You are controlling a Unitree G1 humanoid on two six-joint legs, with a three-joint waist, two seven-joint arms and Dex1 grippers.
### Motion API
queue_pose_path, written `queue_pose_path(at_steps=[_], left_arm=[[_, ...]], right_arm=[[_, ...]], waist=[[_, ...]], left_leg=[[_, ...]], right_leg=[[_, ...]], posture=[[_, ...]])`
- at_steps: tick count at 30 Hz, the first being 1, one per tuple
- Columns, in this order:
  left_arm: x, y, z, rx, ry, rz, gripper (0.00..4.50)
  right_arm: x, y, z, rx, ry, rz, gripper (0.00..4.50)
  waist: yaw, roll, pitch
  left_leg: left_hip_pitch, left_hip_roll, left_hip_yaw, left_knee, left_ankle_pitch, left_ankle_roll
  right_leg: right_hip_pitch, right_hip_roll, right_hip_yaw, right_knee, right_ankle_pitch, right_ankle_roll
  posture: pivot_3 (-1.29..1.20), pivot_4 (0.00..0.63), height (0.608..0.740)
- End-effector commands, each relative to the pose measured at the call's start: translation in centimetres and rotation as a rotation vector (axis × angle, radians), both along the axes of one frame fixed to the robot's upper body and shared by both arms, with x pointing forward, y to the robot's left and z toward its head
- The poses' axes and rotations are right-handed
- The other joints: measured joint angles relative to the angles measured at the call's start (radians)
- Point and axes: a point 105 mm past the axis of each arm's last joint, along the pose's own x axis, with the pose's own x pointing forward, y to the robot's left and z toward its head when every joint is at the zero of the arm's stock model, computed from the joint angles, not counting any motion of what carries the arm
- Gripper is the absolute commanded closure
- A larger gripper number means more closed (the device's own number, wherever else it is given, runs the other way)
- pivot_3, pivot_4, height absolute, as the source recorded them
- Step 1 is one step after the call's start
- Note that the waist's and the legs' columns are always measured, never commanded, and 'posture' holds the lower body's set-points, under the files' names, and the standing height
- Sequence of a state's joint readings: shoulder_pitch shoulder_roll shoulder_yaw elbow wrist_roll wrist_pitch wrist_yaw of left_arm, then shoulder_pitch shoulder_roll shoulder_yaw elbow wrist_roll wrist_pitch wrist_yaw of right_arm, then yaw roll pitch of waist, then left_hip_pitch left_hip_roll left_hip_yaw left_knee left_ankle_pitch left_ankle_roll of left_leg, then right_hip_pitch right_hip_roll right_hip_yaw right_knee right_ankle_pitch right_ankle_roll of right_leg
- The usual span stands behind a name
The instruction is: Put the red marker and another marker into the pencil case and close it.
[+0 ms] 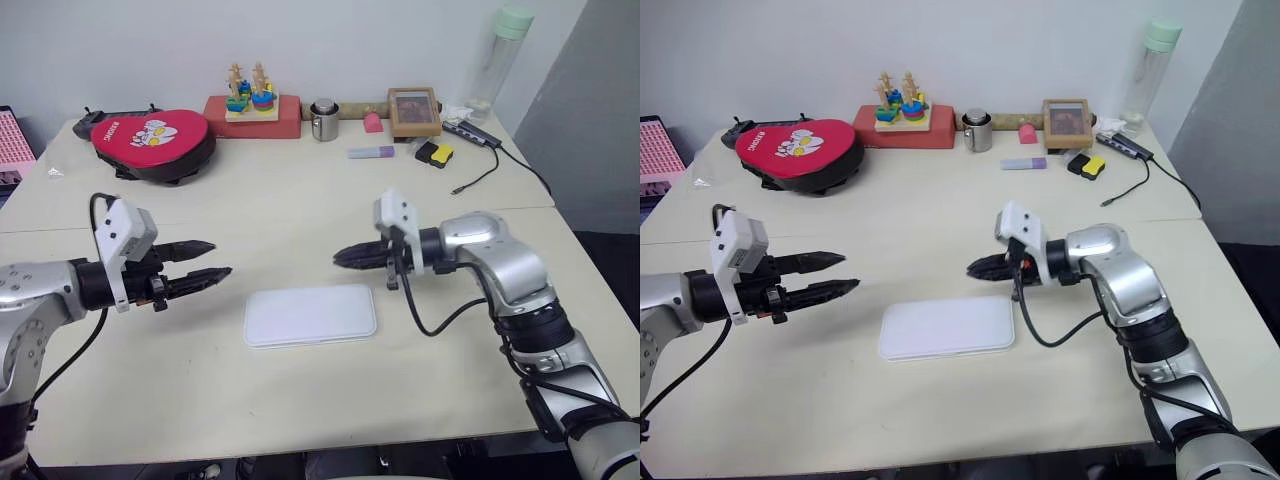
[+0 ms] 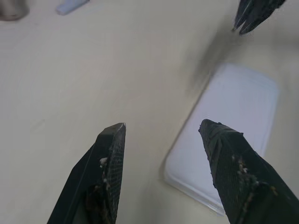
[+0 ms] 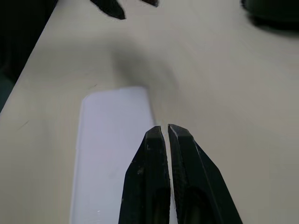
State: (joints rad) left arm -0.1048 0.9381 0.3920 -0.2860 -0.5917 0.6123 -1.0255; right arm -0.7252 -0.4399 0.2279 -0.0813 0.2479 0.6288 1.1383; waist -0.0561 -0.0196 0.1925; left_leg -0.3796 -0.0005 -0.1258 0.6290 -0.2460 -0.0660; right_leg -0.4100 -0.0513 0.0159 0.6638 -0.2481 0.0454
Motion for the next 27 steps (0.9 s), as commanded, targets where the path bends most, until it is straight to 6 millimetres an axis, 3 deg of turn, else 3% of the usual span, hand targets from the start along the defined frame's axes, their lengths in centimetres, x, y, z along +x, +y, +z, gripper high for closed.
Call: queue_pose_path(at_steps=[1, 6, 10, 14, 16, 20, 27], left_arm=[[-0.4, 1.3, 0.4, -0.005, -0.117, 0.165, 1.79], [-0.5, 2.5, 0.4, -0.087, -0.179, 0.351, 1.79], [-0.9, 4.7, -0.7, -0.125, -0.244, 0.613, 1.79], [-0.9, 6.6, -1.2, -0.243, -0.33, 0.833, 1.79], [-1.0, 6.6, -1.8, -0.252, -0.321, 0.86, 1.79], [-1.7, 6.5, -4.8, -0.247, -0.249, 0.936, 1.79], [-2.3, 6.4, -6.4, -0.257, -0.209, 0.972, 1.79]], right_arm=[[0.1, -1.7, 0.5, 0.07, 0.024, -0.116, 4.31], [0.2, -3.2, -0.7, 0.091, 0.044, -0.224, 4.31], [1.9, -5.9, -3.6, 0.174, 0.078, -0.521, 4.31], [2.3, -7.4, -4.1, 0.264, -0.01, -0.717, 4.31], [2.4, -7.6, -4.0, 0.291, -0.009, -0.76, 4.31], [2.2, -8.6, -4.4, 0.318, -0.064, -0.864, 4.31], [1.6, -9.5, -5.6, 0.311, -0.102, -0.935, 4.31]], waist=[[0.001, 0.0, 0.0], [0.005, 0.0, 0.0], [0.006, -0.001, -0.001], [0.018, -0.002, -0.001], [0.018, -0.002, -0.001], [0.019, -0.002, -0.003], [0.025, -0.004, -0.003]], left_leg=[[0.0, 0.0, 0.0, 0.0, 0.0, 0.0], [-0.001, -0.001, 0.001, 0.001, 0.0, 0.0], [0.002, -0.001, 0.002, 0.001, 0.0, 0.0], [0.003, -0.001, 0.001, 0.002, 0.0, 0.0], [0.003, -0.001, 0.002, 0.002, 0.0, 0.0], [0.005, -0.001, 0.004, 0.002, 0.001, -0.002], [0.004, -0.001, 0.004, 0.002, 0.001, -0.002]], right_leg=[[0.0, 0.0, 0.0, 0.0, 0.0, 0.0], [0.0, -0.001, 0.0, -0.001, 0.0, 0.0], [0.003, -0.001, 0.002, -0.001, 0.0, 0.0], [0.004, -0.001, 0.001, -0.001, 0.0, 0.001], [0.004, -0.001, 0.002, -0.001, 0.001, 0.002], [0.005, -0.001, 0.004, -0.001, 0.001, 0.005], [0.005, -0.001, 0.004, -0.002, 0.001, 0.005]], posture=[[0.0, 0.15, 0.74], [0.0, 0.15, 0.74], [0.0, 0.15, 0.74], [0.0, 0.15, 0.74], [0.0, 0.15, 0.74], [0.0, 0.15, 0.74], [0.0, 0.15, 0.74]])
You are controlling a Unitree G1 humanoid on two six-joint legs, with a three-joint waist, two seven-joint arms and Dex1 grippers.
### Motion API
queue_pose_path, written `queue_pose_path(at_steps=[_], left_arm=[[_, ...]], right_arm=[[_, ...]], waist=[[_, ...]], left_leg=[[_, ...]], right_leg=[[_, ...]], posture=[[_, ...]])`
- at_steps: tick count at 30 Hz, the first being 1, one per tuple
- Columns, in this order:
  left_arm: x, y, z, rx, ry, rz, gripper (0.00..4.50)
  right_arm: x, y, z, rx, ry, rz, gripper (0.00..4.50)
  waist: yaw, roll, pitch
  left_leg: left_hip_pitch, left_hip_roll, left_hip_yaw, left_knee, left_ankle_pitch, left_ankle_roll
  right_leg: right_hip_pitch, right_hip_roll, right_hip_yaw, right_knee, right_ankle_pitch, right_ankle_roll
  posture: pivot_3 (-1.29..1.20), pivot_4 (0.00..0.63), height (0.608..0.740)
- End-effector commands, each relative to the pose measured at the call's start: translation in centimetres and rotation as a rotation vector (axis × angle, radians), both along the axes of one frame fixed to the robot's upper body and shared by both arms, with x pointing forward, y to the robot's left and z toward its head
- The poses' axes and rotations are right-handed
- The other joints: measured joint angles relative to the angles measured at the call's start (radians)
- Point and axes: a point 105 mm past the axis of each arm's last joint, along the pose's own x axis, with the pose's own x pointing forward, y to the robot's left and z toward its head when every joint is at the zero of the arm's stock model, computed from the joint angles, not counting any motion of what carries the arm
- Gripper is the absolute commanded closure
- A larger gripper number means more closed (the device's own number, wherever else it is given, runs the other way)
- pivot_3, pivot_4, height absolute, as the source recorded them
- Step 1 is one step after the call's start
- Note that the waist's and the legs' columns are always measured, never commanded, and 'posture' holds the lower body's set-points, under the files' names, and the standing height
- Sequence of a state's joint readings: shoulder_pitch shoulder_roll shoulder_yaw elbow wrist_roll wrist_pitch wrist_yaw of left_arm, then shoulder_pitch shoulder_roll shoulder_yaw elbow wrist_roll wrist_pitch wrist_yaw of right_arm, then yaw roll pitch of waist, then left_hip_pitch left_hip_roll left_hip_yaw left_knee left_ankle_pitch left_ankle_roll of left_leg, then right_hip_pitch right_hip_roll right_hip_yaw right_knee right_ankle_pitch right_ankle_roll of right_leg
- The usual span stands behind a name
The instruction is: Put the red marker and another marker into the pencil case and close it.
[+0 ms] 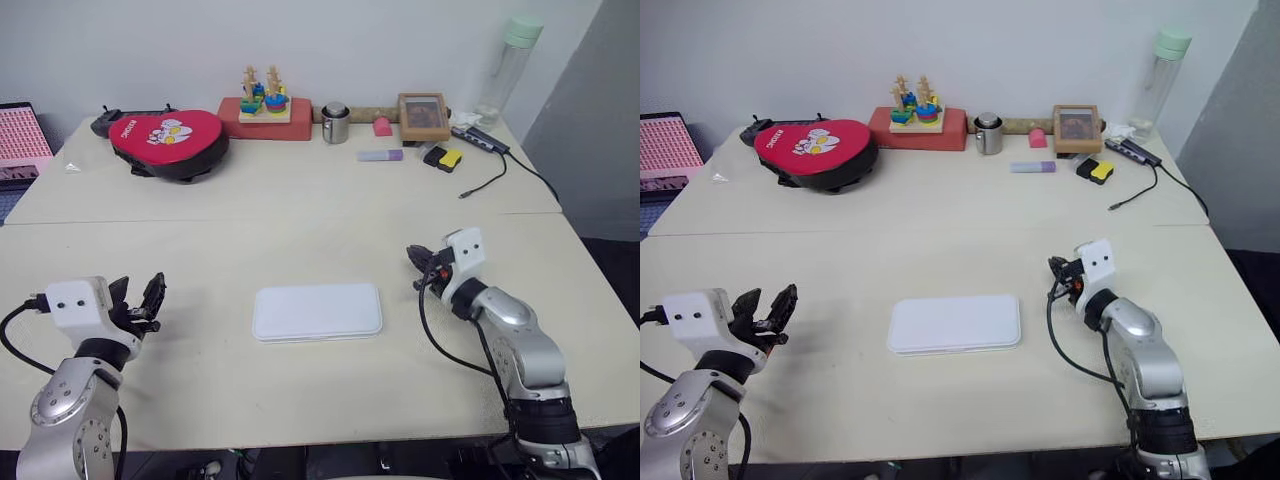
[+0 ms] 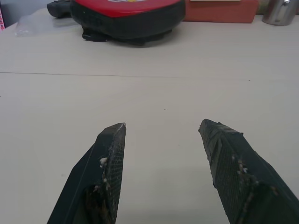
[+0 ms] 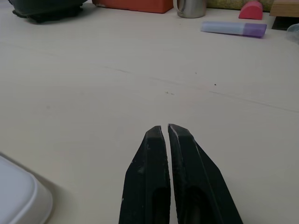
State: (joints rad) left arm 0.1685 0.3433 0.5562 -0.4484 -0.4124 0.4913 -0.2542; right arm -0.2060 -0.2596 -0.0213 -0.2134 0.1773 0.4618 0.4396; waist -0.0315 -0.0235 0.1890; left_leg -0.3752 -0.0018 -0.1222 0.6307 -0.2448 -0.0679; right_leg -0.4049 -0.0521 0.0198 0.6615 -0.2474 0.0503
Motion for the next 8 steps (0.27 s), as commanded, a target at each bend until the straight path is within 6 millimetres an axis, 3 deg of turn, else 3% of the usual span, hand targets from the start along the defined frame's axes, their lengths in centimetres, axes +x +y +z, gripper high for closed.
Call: queue_pose_path(at_steps=[1, 8], left_arm=[[-0.29, -0.45, 0.16, 0.019, -0.018, 0.0, 1.79], [0.06, -1.03, -0.29, 0.011, -0.004, -0.035, 1.79]], right_arm=[[0.05, -0.49, 1.53, 0.015, -0.084, -0.049, 4.31], [-0.28, -0.55, 0.9, -0.002, -0.086, -0.05, 4.31]], waist=[[0.0, 0.0, 0.0], [0.0, 0.0, 0.0]], left_leg=[[0.0, 0.0, 0.0, 0.0, 0.0, 0.0], [0.0, 0.0, 0.0, 0.0, 0.0, 0.0]], right_leg=[[0.0, 0.0, 0.0, 0.0, 0.0, 0.0], [0.0, 0.0, 0.0, 0.0, 0.0, 0.0]], posture=[[0.0, 0.15, 0.74], [0.0, 0.15, 0.74]])
